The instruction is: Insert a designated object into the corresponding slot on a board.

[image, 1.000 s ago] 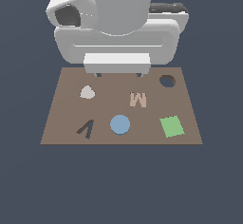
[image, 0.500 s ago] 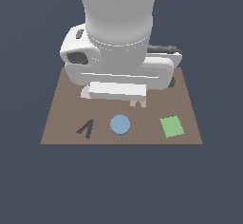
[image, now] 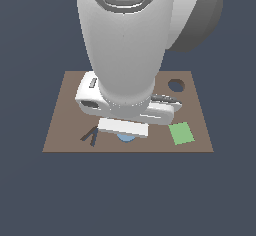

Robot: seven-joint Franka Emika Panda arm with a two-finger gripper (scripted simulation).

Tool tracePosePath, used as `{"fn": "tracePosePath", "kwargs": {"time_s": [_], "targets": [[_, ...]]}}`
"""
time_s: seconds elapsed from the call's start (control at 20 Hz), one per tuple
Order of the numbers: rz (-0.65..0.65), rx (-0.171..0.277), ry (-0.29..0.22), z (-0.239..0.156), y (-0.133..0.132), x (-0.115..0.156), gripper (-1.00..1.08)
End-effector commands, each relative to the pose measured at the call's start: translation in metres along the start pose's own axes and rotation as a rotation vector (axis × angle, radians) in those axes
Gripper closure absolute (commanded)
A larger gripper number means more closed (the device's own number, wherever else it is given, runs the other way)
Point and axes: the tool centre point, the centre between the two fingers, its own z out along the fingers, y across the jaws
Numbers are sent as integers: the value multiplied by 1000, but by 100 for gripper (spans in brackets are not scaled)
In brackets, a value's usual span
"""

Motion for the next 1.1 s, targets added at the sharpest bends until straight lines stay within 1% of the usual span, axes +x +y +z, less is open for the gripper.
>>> {"fn": "tracePosePath", "kwargs": {"time_s": [0.0,0.4,0.7,1.05], "targets": [[16,-1,-4,11,-1,7,-92],[41,-1,-11,29,-2,17,-92],[42,-1,-12,31,-2,17,-92],[43,-1,-12,49,-1,18,-92]]}}
